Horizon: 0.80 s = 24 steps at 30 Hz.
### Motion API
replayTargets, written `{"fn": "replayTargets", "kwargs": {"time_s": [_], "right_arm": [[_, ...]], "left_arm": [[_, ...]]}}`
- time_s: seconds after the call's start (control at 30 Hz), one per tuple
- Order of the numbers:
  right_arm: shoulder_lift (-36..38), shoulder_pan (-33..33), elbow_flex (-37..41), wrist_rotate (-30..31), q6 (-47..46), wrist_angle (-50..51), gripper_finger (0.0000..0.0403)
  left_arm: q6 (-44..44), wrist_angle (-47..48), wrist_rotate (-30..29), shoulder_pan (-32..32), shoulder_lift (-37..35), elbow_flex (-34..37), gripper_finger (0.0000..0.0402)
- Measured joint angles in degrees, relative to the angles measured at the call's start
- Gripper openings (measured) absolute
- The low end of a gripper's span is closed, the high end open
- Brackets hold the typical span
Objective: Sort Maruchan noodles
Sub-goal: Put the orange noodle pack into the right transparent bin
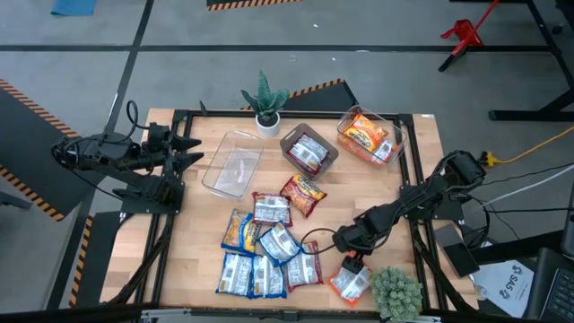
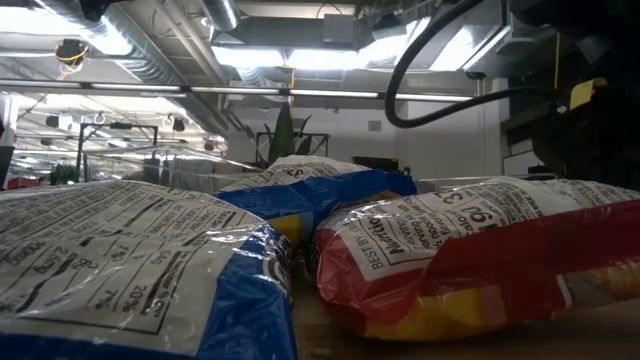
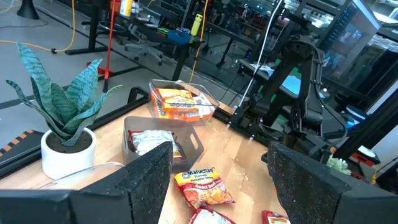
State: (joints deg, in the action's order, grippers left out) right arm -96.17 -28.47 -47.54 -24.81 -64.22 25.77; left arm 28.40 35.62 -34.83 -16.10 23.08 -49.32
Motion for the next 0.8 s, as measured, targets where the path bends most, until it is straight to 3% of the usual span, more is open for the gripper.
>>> {"fn": "replayTargets", "kwargs": {"time_s": [0.53, 0.8], "right_arm": [[-0.02, -0.02, -0.29, 1.03, 0.81, -0.65, 0.0016], [0.01, 0.87, -3.74, 2.19, 3.48, 1.71, 0.0003]], "left_arm": [[-0.04, 0.02, -0.02, 0.0, -0.01, 0.0, 0.0258], [-0.04, 0.02, -0.04, 0.0, 0.0, 0.0, 0.0258]]}}
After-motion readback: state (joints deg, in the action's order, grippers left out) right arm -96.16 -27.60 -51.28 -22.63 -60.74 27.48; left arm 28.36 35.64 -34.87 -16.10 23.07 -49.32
